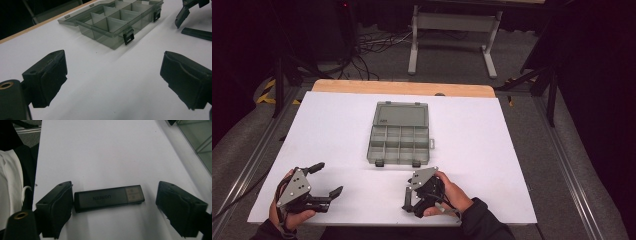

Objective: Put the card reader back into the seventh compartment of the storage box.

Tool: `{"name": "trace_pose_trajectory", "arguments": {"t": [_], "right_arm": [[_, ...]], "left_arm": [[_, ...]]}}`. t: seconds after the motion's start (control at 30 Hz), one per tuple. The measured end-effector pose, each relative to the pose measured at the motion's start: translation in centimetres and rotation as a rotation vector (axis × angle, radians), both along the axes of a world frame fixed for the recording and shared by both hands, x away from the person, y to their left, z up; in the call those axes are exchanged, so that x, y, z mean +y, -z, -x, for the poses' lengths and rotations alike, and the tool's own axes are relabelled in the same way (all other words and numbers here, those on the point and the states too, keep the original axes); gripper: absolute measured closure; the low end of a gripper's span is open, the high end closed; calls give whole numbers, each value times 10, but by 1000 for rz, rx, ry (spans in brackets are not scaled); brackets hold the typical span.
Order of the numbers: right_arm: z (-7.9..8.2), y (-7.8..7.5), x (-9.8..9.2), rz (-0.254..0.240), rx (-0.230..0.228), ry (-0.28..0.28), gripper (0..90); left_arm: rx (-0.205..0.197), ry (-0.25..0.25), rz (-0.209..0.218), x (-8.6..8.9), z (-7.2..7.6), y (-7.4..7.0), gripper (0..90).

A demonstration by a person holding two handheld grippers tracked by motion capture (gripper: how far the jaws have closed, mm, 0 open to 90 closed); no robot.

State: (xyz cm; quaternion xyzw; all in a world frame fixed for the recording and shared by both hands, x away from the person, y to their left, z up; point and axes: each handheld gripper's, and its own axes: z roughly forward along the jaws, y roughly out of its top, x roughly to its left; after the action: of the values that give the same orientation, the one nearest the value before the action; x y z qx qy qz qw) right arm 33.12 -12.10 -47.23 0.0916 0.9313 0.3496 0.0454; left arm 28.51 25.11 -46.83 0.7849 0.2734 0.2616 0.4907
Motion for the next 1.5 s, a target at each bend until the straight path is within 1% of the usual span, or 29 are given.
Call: {"name": "trace_pose_trajectory", "arguments": {"t": [0.07,0.13,0.17,0.2,0.23,0.3,0.33,0.37,0.4,0.47,0.6,0.73,0.8,1.1,1.4,1.5], "right_arm": [[-1,-1,0,1,-3,-10,216],[0,-2,0,2,-5,-32,279],[0,-2,0,2,-5,-32,279],[1,-2,0,0,-3,-35,300],[2,-3,0,1,-6,-35,306],[2,-3,0,-1,-7,-34,306],[3,-3,0,-7,3,-35,306],[3,-3,0,-9,1,-35,307],[3,-2,0,-6,-12,-32,307],[4,-3,-1,-4,-18,-34,307],[6,-4,-1,2,-44,-35,308],[7,-6,-2,-6,-63,-24,308],[7,-7,-2,-11,-63,-23,307],[8,-12,-6,-21,-98,-9,307],[7,-21,-11,-49,-134,14,307],[7,-23,-11,-53,-138,22,307]], "left_arm": [[0,1,3,0,0,0,81],[0,1,-2,0,0,0,81],[2,1,0,0,0,0,81],[3,0,4,0,0,0,81],[2,0,-2,0,0,0,81],[1,1,0,0,0,1,81],[0,1,-2,0,0,1,81],[1,1,-3,0,1,1,81],[0,2,1,0,1,0,81],[-1,1,0,0,1,0,81],[-2,1,0,0,1,0,81],[-2,2,-2,0,1,0,81],[-2,4,-2,0,1,0,81],[-4,6,-3,0,1,0,81],[-5,9,-2,0,1,0,81],[-4,9,-5,0,1,0,81]]}}
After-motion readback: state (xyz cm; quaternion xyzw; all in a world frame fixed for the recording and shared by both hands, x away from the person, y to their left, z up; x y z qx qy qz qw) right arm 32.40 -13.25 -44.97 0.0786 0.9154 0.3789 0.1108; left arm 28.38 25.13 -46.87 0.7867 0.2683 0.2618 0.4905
